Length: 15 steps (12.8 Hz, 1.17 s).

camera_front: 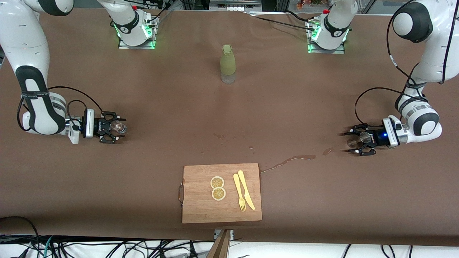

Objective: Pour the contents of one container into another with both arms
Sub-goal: 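Lower the jigger with the left gripper while the right gripper lowers the beaker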

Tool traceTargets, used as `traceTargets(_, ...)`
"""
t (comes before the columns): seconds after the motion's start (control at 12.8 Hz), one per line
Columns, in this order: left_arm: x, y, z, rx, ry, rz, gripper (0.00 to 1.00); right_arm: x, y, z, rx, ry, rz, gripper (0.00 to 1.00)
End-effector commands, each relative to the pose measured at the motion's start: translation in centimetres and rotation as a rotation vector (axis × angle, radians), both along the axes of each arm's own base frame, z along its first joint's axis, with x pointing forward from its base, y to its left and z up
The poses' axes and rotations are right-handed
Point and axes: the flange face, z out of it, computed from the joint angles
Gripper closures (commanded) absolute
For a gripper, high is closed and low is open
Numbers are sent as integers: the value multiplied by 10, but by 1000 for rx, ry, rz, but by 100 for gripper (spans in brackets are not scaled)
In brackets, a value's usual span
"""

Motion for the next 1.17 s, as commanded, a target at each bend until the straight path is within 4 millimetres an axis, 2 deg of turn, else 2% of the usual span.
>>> traceTargets(0.0,1,7,12,27,-26,-25,0,4,-10,-6,-37,-11,-5,0)
traceTargets(0.31,4,26,36,58,-2,-11,0,1,-22,-4,-57,-5,-7,0)
traceTargets(0.55,4,35,52,82,30,-13,0,-6,-47,0,-98,9,-5,0)
traceTargets(0.78,2,39,53,88,41,-16,0,-11,-70,8,-131,18,-10,0)
traceTargets(0.94,1,43,59,92,37,-17,0,-6,-80,27,-181,26,-2,0)
traceTargets(1.1,-2,52,75,120,69,-30,0,1,-83,66,-275,78,-11,0)
